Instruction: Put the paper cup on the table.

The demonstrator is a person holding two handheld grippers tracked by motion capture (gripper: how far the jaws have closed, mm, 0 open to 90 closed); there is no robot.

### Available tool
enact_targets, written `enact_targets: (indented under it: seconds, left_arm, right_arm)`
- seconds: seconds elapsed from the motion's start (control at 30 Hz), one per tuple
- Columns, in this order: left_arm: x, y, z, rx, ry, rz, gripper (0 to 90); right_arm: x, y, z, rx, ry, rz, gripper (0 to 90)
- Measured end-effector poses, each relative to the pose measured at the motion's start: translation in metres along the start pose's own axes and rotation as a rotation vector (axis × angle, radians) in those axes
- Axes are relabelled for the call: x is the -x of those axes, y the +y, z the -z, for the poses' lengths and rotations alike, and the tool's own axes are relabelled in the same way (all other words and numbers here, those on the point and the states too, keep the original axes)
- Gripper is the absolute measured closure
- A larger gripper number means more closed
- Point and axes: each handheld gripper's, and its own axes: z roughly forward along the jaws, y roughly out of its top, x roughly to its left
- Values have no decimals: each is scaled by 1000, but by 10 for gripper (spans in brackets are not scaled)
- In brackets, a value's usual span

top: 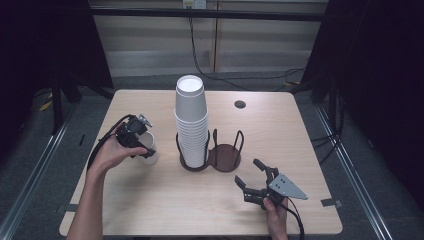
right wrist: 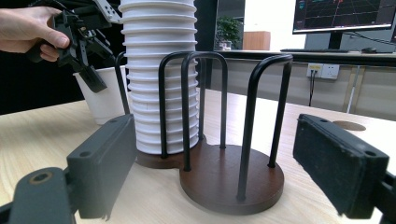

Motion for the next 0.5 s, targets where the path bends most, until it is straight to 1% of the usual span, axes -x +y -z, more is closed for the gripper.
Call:
enact_targets:
  seconds: [0.03, 0.07, 0.17, 0.2, 0.27, 0.3, 0.33, 0.4, 0.5]
  left_arm:
    - [0, 0, 0, 0, 0, 0, 48]
    - [1, 1, -1, -11, 0, -17, 47]
    - [2, 2, -2, -17, -5, -14, 42]
    - [1, 3, -3, -28, -1, -19, 40]
    - [1, 3, -5, -37, -2, -15, 38]
    - [1, 4, -7, -45, -5, -20, 35]
    - [2, 4, -8, -54, 0, -27, 33]
    - [2, 3, -10, -66, 1, -19, 32]
    - [2, 2, -14, -82, 8, -18, 41]
  right_arm:
    - [0, 0, 0, 1, 0, 1, 136]
    - [0, 0, 0, 1, 0, 1, 136]
    - [0, 0, 0, 1, 0, 1, 136]
    - [0, 0, 0, 0, 0, 0, 136]
    - [0, 0, 0, 1, 0, 1, 136]
    - [0, 0, 0, 1, 0, 1, 136]
    - [0, 0, 0, 1, 0, 1, 136]
    - [0, 0, 0, 1, 0, 1, 136]
    - [0, 0, 0, 1, 0, 1, 136]
